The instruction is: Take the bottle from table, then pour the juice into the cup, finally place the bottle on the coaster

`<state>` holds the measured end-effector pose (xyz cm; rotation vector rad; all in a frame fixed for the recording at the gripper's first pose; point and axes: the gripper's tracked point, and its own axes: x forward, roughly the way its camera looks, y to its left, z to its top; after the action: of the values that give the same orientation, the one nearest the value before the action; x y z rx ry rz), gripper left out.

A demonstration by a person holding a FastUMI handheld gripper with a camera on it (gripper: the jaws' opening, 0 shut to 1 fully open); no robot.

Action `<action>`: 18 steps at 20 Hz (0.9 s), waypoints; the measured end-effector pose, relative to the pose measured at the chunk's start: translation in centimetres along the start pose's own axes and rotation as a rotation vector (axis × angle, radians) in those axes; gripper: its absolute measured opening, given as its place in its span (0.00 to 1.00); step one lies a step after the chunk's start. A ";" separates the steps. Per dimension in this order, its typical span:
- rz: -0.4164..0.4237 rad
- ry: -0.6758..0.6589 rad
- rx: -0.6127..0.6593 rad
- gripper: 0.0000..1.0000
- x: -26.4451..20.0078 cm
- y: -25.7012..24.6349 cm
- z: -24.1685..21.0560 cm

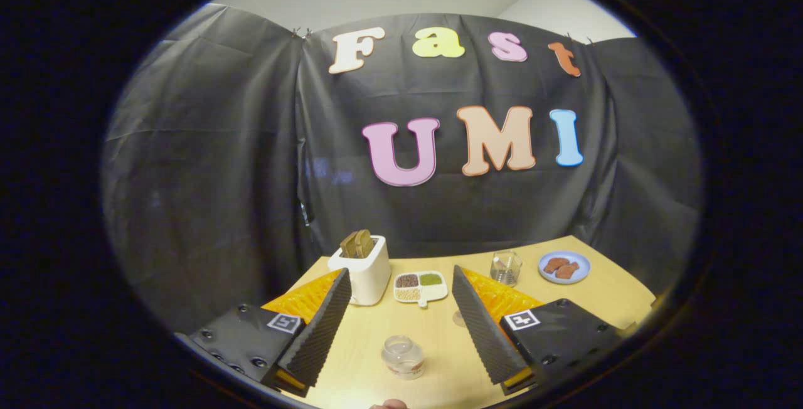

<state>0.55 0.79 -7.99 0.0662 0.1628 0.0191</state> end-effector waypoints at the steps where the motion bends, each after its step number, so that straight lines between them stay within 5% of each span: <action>1: -0.003 0.017 -0.001 1.00 0.1 -0.1 -0.7; 18: -0.055 0.377 -0.090 1.00 5.0 -0.9 -16.8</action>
<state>2.72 1.05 -25.39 -0.0331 0.5400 -0.0158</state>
